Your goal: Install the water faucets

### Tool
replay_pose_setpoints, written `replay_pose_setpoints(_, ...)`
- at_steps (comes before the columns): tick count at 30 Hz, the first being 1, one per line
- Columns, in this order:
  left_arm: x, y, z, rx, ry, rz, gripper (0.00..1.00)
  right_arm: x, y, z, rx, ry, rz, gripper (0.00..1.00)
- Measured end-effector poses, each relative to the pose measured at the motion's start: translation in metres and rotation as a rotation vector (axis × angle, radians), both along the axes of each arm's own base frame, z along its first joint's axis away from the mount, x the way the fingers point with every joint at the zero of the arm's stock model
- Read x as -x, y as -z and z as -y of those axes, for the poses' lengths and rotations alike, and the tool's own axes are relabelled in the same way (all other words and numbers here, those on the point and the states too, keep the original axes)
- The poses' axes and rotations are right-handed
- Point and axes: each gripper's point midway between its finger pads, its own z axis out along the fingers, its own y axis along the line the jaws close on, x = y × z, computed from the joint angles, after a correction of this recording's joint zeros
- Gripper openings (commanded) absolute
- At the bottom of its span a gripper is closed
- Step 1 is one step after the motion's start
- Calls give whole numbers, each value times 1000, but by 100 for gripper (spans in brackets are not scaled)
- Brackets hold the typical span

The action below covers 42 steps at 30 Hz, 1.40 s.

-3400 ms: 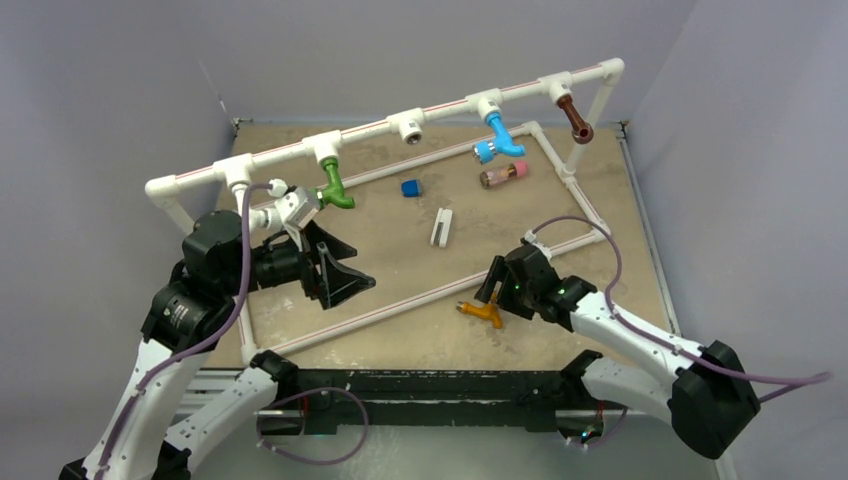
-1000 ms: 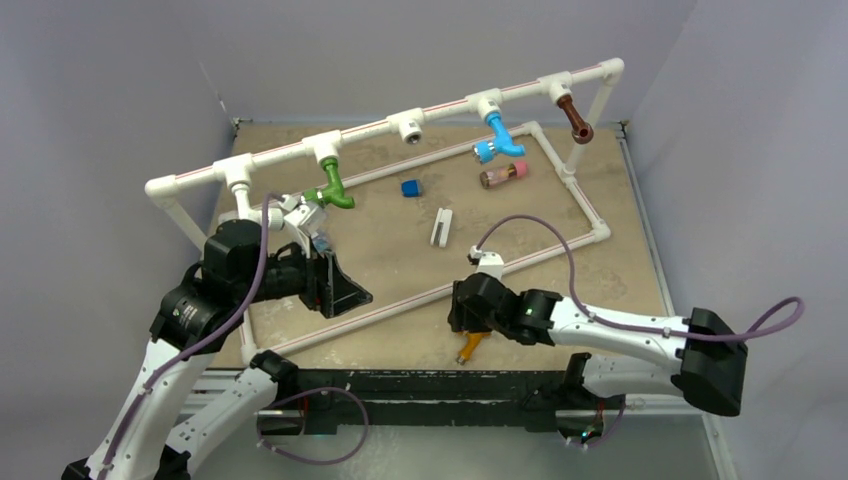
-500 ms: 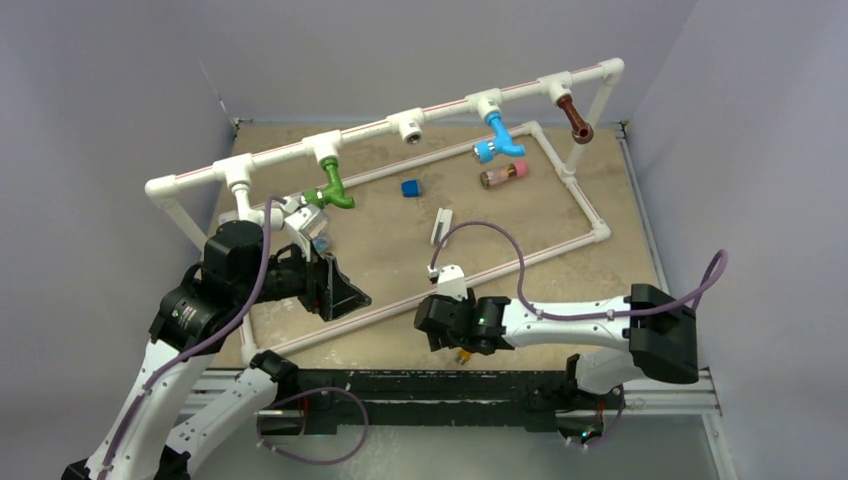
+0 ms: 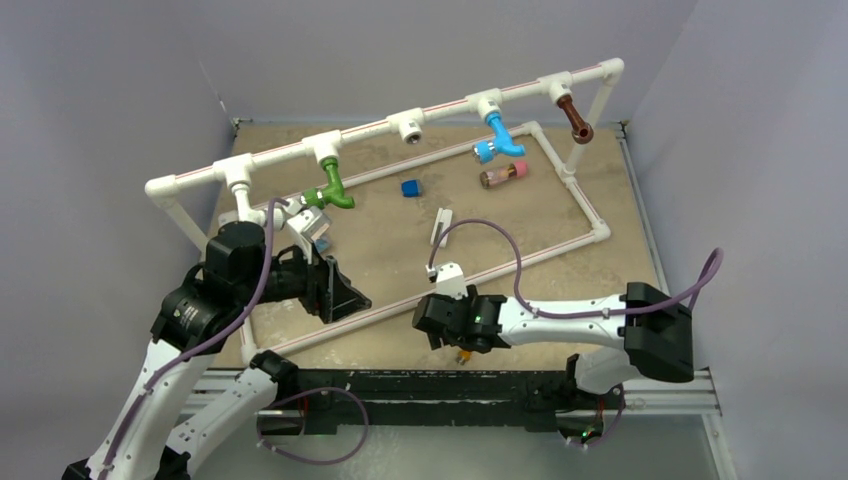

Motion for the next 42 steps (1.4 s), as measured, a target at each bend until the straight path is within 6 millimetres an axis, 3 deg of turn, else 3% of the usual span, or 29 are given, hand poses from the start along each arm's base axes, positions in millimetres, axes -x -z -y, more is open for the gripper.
replay_pose_setpoints(3, 1, 2, 0, -1, 5, -4, 75, -1, 3, 0, 7, -10, 1, 80)
replay_pose_setpoints(13, 1, 2, 0, -3, 11, 1, 75, -12, 25, 10, 25, 45, -50, 80)
replay_pose_setpoints(23, 2, 1, 0, -1, 12, 5, 75, -16, 41, 9, 19, 60, -94, 74)
replay_pose_setpoints(26, 3, 1, -1, 0, 12, 5, 75, -17, 41, 2, 10, 57, -96, 66)
replay_pose_setpoints(39, 4, 1, -1, 0, 14, 4, 75, -16, 42, 0, -13, 109, -109, 8)
replay_pose_setpoints(42, 4, 1, -1, 0, 15, 4, 75, -18, 42, 1, -22, 126, -115, 0)
